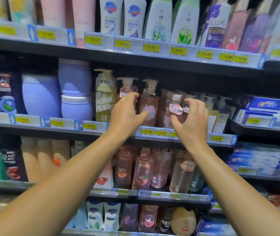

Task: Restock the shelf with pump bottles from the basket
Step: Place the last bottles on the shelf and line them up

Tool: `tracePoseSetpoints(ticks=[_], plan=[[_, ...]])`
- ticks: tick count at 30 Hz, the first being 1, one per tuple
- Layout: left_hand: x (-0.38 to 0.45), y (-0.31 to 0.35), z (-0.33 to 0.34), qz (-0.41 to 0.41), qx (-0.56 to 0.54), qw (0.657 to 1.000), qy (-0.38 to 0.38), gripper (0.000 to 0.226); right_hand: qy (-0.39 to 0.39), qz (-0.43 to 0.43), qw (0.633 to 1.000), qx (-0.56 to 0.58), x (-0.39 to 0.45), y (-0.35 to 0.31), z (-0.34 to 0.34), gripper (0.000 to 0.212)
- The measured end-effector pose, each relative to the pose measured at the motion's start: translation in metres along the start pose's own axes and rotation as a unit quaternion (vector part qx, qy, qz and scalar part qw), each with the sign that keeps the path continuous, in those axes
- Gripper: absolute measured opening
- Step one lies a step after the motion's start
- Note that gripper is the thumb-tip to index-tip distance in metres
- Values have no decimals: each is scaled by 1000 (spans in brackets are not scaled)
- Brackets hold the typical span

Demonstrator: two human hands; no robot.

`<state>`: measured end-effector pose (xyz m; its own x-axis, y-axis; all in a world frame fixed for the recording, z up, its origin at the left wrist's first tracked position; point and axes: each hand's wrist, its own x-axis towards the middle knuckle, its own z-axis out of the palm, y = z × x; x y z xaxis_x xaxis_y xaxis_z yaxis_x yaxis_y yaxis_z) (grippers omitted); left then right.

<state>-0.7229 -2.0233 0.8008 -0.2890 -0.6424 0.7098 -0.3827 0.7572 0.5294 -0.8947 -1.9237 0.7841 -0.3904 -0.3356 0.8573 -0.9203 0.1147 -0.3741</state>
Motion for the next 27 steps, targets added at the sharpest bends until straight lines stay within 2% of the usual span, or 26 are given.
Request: tracePoseSetpoints(ticks=[6,10,18,27], plan=[[14,36,38,-9,10,1000,28,66,-40,-64,997,-17,23,18,5,68],[21,51,56,-33,15,999,35,71,-61,-127,987,-74,31,24,12,79],[31,54,77,-93,84,991,44,52,-63,-162,980,-101,37,35,24,80],[25,47,86,-110,120,986,38,68,-51,-172,979,-99,37,39,24,81]])
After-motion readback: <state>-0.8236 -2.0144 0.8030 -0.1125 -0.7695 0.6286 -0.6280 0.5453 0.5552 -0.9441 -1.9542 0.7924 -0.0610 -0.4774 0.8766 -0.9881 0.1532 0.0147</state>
